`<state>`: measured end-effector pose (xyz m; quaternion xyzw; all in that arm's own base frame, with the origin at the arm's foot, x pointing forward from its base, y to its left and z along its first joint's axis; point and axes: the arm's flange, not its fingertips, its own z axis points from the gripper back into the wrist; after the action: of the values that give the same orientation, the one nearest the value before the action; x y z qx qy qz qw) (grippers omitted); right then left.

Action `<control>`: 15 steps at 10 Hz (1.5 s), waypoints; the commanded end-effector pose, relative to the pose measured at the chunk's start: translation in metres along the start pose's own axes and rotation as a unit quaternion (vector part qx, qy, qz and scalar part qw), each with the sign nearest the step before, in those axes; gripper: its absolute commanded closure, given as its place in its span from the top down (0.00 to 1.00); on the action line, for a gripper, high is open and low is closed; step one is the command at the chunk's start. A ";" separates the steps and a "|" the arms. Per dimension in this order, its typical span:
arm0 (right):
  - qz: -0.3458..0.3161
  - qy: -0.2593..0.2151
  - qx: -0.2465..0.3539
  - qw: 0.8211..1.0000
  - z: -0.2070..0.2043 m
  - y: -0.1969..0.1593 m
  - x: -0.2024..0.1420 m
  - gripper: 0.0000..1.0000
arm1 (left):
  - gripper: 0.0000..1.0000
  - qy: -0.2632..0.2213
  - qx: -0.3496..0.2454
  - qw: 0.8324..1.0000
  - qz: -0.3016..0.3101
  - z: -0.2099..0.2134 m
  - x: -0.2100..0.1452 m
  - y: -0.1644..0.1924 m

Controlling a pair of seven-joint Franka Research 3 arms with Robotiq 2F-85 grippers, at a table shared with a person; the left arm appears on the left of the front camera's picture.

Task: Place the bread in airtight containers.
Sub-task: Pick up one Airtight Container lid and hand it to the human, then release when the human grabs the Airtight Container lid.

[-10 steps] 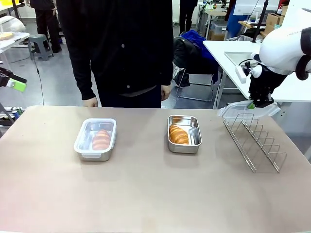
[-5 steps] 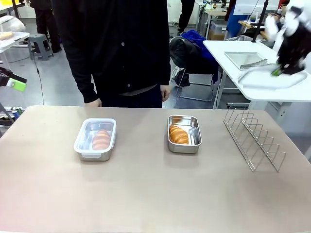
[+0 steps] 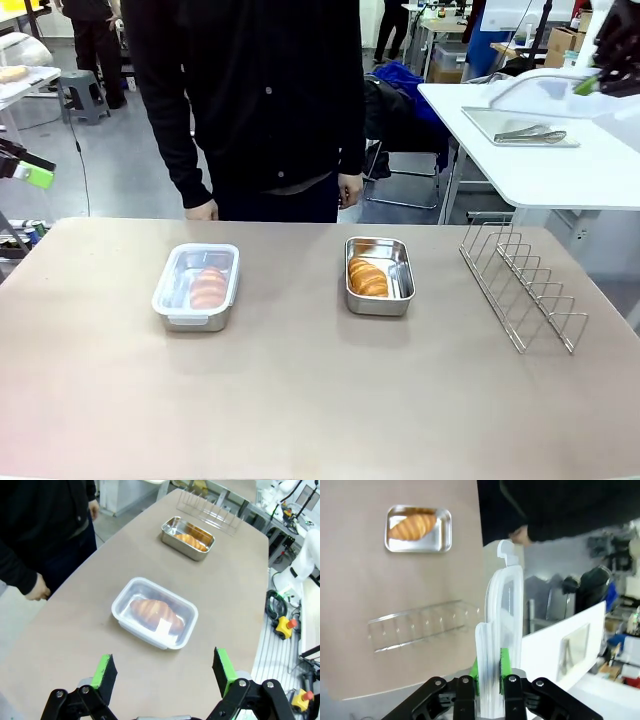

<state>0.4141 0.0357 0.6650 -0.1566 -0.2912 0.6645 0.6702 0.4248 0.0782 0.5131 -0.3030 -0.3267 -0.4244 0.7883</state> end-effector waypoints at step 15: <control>0.217 -0.040 0.030 0.975 -0.142 0.003 0.094 0.00 | 1.00 -0.003 -0.003 1.000 -0.008 0.000 0.000 -0.001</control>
<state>0.4961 0.1565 0.5681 -0.1699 -0.2516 0.8092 0.5031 0.4248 0.0783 0.5129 -0.3031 -0.3265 -0.4242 0.7884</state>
